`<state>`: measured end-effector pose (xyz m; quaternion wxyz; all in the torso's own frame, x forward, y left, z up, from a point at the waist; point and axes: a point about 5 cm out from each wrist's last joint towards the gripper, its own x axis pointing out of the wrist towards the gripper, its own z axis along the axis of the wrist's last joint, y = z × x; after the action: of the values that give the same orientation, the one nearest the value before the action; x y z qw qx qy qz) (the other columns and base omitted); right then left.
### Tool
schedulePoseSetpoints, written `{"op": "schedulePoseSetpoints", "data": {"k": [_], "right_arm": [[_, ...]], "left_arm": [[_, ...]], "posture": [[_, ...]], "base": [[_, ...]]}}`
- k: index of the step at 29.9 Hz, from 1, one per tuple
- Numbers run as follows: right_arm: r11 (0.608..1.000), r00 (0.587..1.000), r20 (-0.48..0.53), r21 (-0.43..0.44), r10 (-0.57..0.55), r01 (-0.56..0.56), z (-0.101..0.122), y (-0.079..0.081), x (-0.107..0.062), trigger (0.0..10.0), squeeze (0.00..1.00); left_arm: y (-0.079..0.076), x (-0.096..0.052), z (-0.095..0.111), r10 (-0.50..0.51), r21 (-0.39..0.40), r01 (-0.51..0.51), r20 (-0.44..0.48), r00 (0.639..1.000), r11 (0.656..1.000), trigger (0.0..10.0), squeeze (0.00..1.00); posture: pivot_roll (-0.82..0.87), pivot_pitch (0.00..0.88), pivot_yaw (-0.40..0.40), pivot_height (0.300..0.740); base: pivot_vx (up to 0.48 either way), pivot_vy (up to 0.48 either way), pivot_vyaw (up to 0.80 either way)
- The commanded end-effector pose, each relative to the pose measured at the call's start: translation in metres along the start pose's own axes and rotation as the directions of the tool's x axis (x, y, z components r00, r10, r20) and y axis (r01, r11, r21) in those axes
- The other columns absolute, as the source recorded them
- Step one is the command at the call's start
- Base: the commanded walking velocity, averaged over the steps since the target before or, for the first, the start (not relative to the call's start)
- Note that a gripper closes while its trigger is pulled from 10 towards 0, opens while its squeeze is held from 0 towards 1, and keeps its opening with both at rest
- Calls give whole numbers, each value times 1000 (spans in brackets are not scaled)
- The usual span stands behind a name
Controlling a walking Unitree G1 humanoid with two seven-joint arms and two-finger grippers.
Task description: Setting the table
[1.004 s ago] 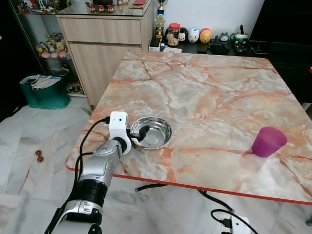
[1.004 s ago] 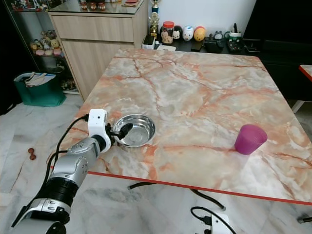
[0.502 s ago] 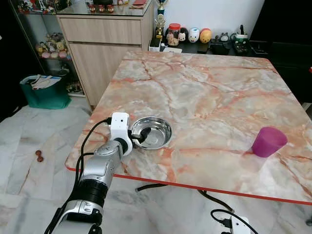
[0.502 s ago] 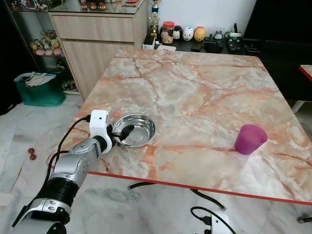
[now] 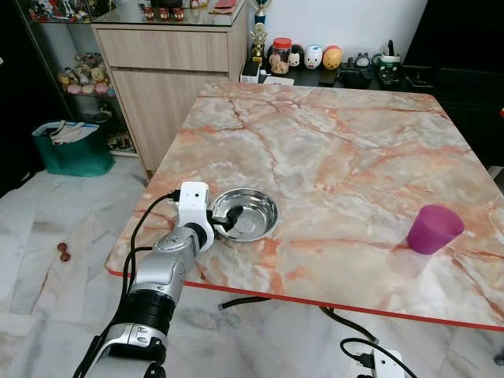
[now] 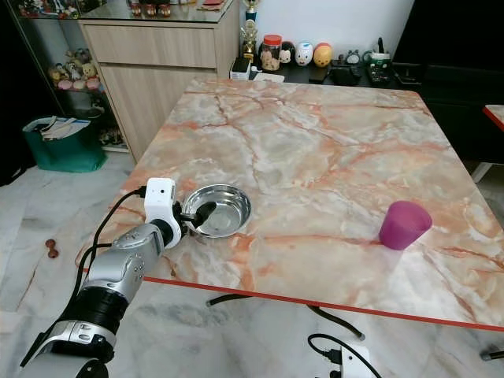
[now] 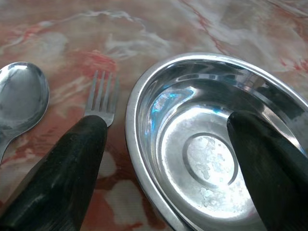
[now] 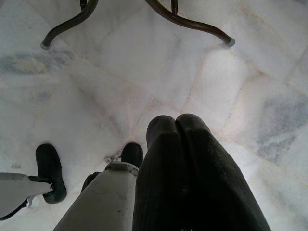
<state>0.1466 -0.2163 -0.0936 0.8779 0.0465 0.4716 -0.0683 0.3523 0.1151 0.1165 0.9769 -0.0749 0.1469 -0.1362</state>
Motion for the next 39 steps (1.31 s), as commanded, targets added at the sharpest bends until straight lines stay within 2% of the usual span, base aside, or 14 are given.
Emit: {"op": "schedulePoseSetpoints", "data": {"k": [1,31,32,33,34,36,39], "right_arm": [[1000,1000,-8,4,4,-4,-1,2,0,10000,0],[1000,1000,-15,1,11,-11,-1,2,0,10000,0],[1000,1000,-15,0,11,-11,-1,1,0,10000,0],[1000,1000,-15,0,11,-11,-1,1,0,10000,0],[1000,1000,-15,0,11,-11,-1,1,0,10000,0],[1000,1000,-15,0,12,-12,-1,1,0,10000,0],[1000,1000,-15,-1,11,-11,-1,1,0,10000,0]], "left_arm": [[1,0,1,16,1,-16,3,1000,1000,10000,0],[-7,5,-8,25,-31,-27,-54,998,999,10000,0],[-7,6,-8,23,-33,-25,-54,998,999,8275,0],[-7,6,-8,22,-34,-24,-54,998,999,8275,0],[-8,6,-8,22,-34,-24,-54,998,999,4784,0],[-9,6,-9,20,-33,-22,-55,998,999,3765,0],[-11,6,-10,15,-32,-17,-57,998,999,3686,0]], "posture": [[56,0,-32,740],[54,0,-31,740],[55,0,-32,740],[55,0,-32,740],[55,0,-32,740],[55,0,-32,740],[53,0,-32,740]], "base": [[0,0,0],[0,0,0],[0,0,0],[0,0,0],[0,0,0],[0,0,0],[0,0,0]]}}
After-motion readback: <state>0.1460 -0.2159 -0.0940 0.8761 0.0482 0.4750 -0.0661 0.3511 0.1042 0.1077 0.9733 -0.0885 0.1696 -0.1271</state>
